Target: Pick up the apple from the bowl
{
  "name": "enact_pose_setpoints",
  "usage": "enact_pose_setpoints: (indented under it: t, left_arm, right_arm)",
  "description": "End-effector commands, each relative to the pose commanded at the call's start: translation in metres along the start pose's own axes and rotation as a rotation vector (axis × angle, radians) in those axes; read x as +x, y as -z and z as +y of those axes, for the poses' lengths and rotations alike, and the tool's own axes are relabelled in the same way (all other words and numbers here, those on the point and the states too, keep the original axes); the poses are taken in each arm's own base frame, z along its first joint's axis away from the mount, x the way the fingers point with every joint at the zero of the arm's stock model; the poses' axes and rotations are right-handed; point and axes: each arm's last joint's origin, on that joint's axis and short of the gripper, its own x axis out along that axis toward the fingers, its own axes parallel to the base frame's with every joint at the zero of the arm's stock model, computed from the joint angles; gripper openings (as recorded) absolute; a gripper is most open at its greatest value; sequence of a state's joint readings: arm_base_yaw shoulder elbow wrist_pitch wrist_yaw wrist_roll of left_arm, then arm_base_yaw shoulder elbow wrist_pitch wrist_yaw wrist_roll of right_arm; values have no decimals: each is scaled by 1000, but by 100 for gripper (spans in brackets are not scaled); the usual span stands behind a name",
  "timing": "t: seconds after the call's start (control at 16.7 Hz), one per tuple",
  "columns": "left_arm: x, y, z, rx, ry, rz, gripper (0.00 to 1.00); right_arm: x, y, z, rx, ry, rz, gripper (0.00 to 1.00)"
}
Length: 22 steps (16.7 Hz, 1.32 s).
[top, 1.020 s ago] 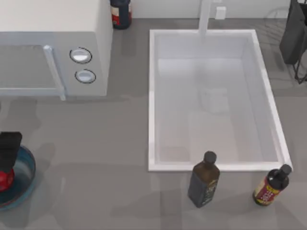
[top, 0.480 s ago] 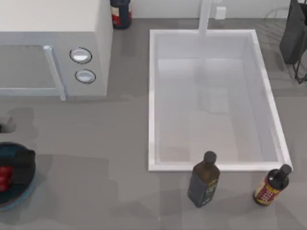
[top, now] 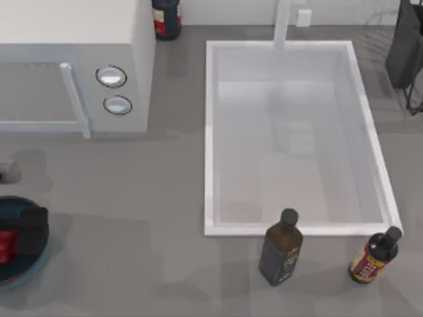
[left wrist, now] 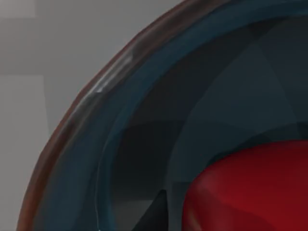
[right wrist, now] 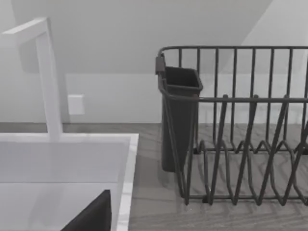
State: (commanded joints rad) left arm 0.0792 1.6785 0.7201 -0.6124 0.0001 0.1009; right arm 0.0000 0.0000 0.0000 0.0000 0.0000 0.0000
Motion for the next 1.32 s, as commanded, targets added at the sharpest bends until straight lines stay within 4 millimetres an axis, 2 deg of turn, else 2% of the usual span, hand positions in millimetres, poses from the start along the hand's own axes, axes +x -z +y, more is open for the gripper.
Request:
enact_pose_setpoints:
  t: [0.72, 1.2, 1.26, 1.32]
  left_arm:
    - [0, 0, 0, 0, 0, 0, 2]
    - [0, 0, 0, 0, 0, 0, 0]
    - [-28, -4, 1, 2, -40, -62, 0]
    - [-28, -4, 1, 2, -40, -62, 0]
  right_arm:
    - [0, 0, 0, 0, 0, 0, 100]
    - [0, 0, 0, 0, 0, 0, 100]
    - [0, 0, 0, 0, 0, 0, 100]
    - [0, 0, 0, 0, 0, 0, 100]
